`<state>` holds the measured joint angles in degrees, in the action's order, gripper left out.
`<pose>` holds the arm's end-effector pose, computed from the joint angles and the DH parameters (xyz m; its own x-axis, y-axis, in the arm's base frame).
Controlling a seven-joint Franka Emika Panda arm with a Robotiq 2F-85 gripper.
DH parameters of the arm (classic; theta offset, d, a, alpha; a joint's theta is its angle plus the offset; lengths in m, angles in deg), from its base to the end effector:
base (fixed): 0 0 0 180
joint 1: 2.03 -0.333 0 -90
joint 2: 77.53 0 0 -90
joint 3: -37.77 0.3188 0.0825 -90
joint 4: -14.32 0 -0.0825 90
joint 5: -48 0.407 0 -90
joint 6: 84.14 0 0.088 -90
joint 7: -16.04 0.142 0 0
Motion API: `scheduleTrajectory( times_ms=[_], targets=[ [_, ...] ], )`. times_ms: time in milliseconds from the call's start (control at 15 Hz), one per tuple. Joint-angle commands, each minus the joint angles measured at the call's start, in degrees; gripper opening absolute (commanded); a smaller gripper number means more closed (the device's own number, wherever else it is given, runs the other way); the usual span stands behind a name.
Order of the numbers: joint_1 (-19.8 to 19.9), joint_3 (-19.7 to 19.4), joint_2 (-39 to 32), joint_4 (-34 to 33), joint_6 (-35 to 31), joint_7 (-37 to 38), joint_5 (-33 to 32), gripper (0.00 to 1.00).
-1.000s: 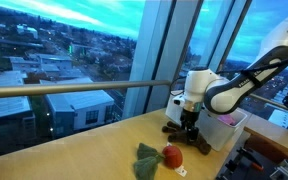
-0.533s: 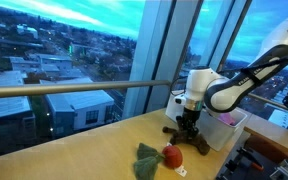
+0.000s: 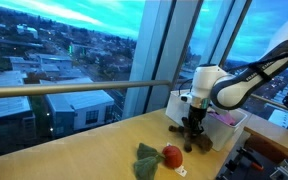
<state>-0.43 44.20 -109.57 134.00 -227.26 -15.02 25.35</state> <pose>0.5701 0.0473 0.0888 0.5741 0.7937 -0.2011 0.8134 -0.5811 0.0286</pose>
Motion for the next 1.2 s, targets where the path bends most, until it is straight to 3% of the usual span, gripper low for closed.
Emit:
scheduleTrajectory(
  times_ms=[0,667,1133],
  targets=[
    [0.5,0.6,5.3,3.4,0.9,-1.3,2.3,0.04],
    [-1.1,0.1,22.5,3.0,8.5,-1.6,3.5,0.04],
    [0.5,-4.7,31.4,2.4,11.7,-2.2,4.9,0.04]
  ],
)
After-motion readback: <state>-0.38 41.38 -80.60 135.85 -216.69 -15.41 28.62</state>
